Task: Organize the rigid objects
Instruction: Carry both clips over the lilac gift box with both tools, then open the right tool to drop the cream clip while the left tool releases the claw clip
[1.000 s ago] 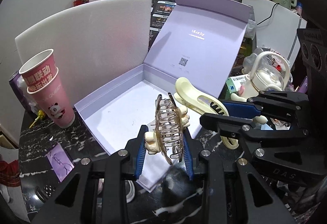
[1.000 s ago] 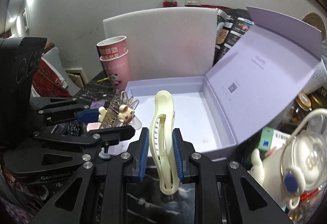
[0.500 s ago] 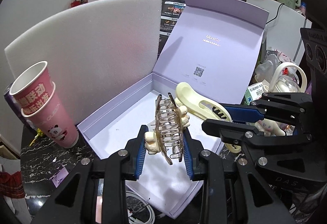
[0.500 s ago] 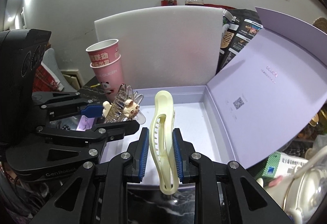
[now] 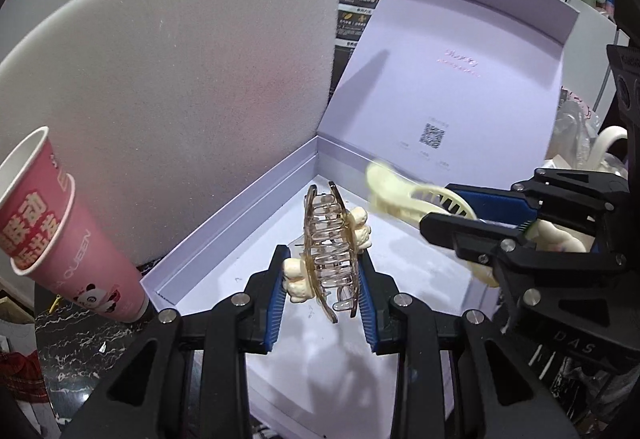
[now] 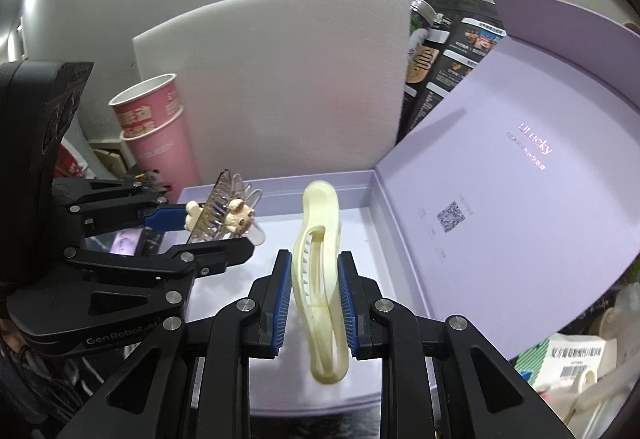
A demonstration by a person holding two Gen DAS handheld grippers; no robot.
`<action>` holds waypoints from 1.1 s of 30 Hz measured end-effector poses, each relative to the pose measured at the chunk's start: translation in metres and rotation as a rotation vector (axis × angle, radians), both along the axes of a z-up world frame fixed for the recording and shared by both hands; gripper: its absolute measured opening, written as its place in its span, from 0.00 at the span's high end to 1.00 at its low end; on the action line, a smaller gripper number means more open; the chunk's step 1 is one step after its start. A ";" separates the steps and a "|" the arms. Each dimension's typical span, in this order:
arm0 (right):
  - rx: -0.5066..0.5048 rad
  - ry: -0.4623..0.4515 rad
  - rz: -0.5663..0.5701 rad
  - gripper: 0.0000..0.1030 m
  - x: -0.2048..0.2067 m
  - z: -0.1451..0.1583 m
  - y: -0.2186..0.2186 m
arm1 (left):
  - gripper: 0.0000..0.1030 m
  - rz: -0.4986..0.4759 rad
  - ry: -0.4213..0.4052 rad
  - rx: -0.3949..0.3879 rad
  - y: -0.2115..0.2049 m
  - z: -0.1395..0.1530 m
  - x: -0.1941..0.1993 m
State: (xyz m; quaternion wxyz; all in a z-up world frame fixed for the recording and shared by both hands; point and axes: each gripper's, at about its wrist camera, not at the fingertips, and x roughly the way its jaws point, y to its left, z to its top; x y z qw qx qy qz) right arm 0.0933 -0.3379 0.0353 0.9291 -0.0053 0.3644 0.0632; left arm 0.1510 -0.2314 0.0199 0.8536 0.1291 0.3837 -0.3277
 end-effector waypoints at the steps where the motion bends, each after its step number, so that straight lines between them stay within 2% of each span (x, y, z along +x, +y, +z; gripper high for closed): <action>1: 0.000 0.004 -0.005 0.78 0.003 -0.001 -0.002 | 0.69 0.004 0.002 0.002 -0.001 -0.002 0.004; 6: -0.003 0.018 -0.020 0.78 0.015 -0.008 -0.007 | 0.69 0.022 0.021 0.008 -0.005 -0.009 0.021; 16: -0.009 0.072 -0.013 0.78 0.031 -0.028 -0.004 | 0.69 0.032 0.037 0.092 -0.012 -0.032 0.029; 28: -0.007 0.110 -0.035 0.78 0.042 -0.042 -0.009 | 0.69 0.049 0.061 0.084 -0.012 -0.040 0.031; 30: -0.017 0.118 -0.051 0.69 0.043 -0.042 -0.011 | 0.69 0.068 0.076 0.080 -0.013 -0.043 0.034; 31: -0.020 0.120 -0.058 0.61 0.044 -0.043 -0.012 | 0.69 0.072 0.086 0.080 -0.013 -0.044 0.035; 33: -0.016 0.126 -0.073 0.60 0.044 -0.043 -0.015 | 0.69 0.075 0.109 0.081 -0.013 -0.047 0.036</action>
